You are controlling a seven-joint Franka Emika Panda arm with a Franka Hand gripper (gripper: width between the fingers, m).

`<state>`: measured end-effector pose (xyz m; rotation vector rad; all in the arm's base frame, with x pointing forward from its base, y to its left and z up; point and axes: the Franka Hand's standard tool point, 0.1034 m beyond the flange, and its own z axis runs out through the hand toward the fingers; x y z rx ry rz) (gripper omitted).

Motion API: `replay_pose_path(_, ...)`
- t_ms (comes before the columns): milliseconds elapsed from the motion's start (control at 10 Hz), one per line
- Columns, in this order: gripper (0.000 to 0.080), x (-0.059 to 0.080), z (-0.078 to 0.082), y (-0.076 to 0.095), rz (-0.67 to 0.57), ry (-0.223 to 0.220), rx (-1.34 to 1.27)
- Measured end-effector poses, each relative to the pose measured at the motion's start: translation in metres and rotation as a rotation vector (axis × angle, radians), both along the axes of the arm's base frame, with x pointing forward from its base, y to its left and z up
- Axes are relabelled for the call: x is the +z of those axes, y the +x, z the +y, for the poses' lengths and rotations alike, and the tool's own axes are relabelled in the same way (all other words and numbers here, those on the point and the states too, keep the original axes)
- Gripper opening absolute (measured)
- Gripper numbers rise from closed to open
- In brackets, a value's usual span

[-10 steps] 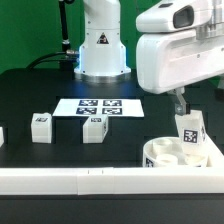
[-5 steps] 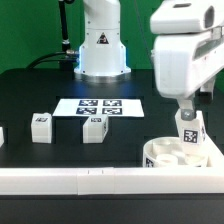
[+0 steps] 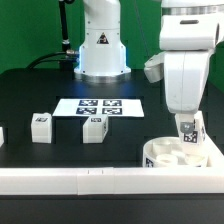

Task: Assemble stool

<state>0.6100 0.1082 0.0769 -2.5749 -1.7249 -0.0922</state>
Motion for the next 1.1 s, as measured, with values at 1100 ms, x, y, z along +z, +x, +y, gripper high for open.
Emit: replay_pose_path(1100,0.0337,-0.0014,0.0056,-0.0020,0.113,0.077,-1.128)
